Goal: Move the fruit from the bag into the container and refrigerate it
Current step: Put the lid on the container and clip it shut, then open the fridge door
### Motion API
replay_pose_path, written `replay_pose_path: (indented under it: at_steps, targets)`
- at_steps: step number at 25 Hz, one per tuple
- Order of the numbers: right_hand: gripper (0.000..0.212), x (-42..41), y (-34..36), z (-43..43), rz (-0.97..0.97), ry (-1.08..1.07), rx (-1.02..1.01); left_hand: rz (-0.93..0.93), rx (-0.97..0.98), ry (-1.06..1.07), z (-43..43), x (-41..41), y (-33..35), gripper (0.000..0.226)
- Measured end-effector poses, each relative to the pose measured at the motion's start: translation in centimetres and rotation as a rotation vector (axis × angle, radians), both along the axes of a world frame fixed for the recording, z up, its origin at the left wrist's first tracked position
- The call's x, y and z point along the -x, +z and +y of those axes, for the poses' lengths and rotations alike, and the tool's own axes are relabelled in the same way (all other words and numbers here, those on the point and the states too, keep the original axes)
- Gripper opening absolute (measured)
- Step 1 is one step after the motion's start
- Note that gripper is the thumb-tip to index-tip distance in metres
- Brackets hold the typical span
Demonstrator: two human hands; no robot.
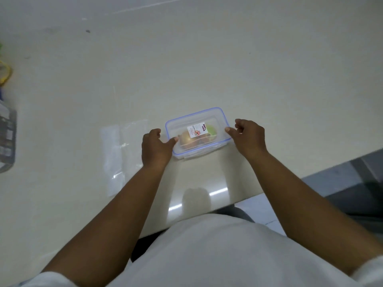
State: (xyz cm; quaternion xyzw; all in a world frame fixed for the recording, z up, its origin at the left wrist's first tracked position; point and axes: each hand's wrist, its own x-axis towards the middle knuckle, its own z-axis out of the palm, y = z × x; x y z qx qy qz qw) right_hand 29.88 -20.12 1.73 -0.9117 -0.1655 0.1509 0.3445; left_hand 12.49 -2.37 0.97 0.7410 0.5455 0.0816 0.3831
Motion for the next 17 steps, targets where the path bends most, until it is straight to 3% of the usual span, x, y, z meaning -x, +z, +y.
replay_pose_path:
  at_steps: [4, 9, 14, 17]
  targets:
    - [0.041, 2.6, 1.1, -6.1, -0.035, -0.159, -0.104, -0.223, -0.353, -0.223, -3.1, -1.3, 1.5, 0.044]
    - [0.037, 6.8, 2.1, -18.6, -0.147, -0.399, -0.161, -0.415, -0.148, -0.622, -13.0, -5.8, 2.0, 0.038]
    - [0.039, 9.8, 4.4, -33.3, -0.332, -0.696, -0.063, -0.358, 0.104, -1.089, -27.6, -9.1, 1.3, 0.044]
    - [0.042, 10.7, 7.1, -41.4, -0.492, -0.838, 0.035, -0.34, 0.158, -1.3, -36.7, -11.3, 2.3, 0.045]
